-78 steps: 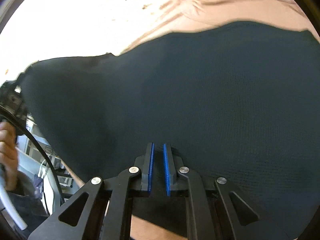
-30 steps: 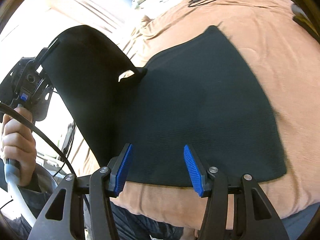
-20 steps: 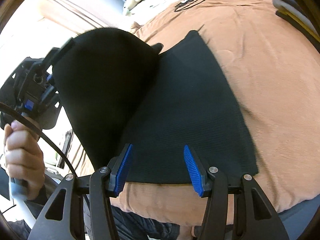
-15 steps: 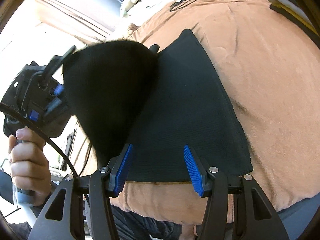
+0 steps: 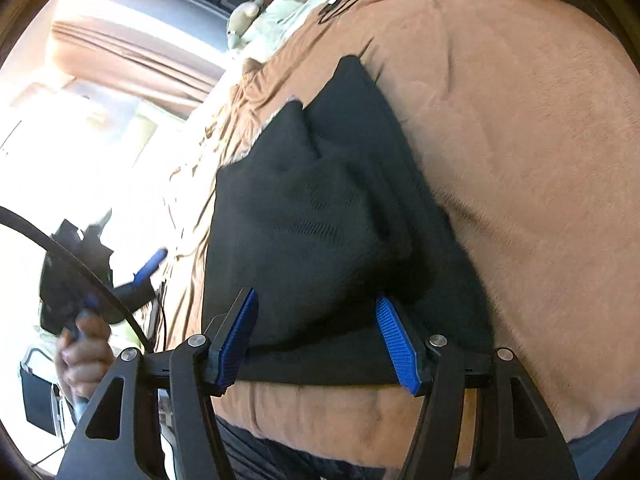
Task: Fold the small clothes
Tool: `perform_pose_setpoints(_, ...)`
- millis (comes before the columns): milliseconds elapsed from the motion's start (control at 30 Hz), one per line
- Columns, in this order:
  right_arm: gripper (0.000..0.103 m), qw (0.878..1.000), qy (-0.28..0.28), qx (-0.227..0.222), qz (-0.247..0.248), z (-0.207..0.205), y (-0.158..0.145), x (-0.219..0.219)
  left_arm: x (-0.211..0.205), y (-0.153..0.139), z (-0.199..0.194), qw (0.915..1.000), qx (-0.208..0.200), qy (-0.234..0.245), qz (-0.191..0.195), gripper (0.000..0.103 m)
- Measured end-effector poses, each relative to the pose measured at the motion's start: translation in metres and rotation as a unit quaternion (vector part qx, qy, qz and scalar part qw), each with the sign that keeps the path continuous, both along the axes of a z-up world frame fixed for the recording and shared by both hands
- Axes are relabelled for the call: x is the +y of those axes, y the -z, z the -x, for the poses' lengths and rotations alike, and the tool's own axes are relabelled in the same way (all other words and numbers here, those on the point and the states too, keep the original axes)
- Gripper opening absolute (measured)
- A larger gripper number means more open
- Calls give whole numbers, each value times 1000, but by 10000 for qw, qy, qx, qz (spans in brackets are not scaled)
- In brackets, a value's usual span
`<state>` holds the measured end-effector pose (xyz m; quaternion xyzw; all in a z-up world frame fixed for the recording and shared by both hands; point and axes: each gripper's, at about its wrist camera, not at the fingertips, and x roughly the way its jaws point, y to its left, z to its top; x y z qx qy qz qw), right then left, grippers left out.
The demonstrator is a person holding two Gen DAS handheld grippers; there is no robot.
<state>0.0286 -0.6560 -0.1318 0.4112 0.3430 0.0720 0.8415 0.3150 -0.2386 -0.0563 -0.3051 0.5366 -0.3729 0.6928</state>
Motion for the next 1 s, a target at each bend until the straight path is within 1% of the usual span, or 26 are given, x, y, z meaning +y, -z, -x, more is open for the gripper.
perform_pose_setpoints(33, 59, 10000, 26, 2, 11, -1, 1, -1, 6, 4, 0, 9999, 14, -50, -92, 71)
perform_pose_setpoints(100, 52, 10000, 80, -17, 37, 1, 2, -5, 17, 11, 1, 9996, 38, -140, -234, 70)
perform_pose_setpoints(133, 47, 10000, 73, -20, 42, 2, 3, -7, 22, 15, 1, 9993, 56, -187, -304, 70)
perform_pose_setpoints(200, 43, 10000, 65, -16, 45, 2, 5, -6, 33, 22, 4, 9986, 82, -282, -436, 70)
perform_pose_setpoints(300, 33, 9999, 59, 23, 142, 1, 4, -8, 42, 31, 6, 9973, 101, -386, -624, 70)
perform_pose_setpoints(367, 20, 9997, 69, 79, 224, -1, 4, -8, 49, 39, 9, 9958, 197, -443, -775, 69)
perform_pose_setpoints(400, 16, 9996, 87, 94, 254, -6, 0, -7, 52, 45, 11, 9952, 280, -446, -820, 66)
perform_pose_setpoints(433, 9, 9995, 130, 107, 285, -6, -1, -7, 53, 48, 11, 9948, 320, -449, -850, 65)
perform_pose_setpoints(467, 5, 9993, 180, 100, 305, -7, -3, -8, 54, 53, 14, 9942, 358, -453, -911, 64)
perform_pose_setpoints(533, 2, 9993, 217, 25, 303, 0, -9, -10, 55, 60, 20, 9932, 428, -403, -1004, 60)
perform_pose_setpoints(567, 1, 9991, 224, -22, 358, 3, -13, -8, 54, 65, 22, 9929, 485, -355, -1029, 56)
perform_pose_setpoints(633, 1, 9986, 215, -98, 479, 10, -18, -5, 53, 74, 28, 9915, 626, -287, -1108, 53)
perform_pose_setpoints(700, 1, 9981, 221, -186, 539, 18, -24, -2, 52, 79, 33, 9902, 646, -233, -1214, 48)
perform_pose_setpoints(833, 1, 9974, 293, -366, 549, 39, -33, -2, 54, 79, 37, 9904, 628, -187, -1216, 48)
perform_pose_setpoints(900, 1, 9972, 354, -414, 515, 49, -32, -5, 55, 79, 39, 9902, 649, -177, -1224, 47)
perform_pose_setpoints(1000, 1, 9974, 416, -354, 479, 64, -27, -10, 53, 79, 42, 9901, 624, -142, -1252, 47)
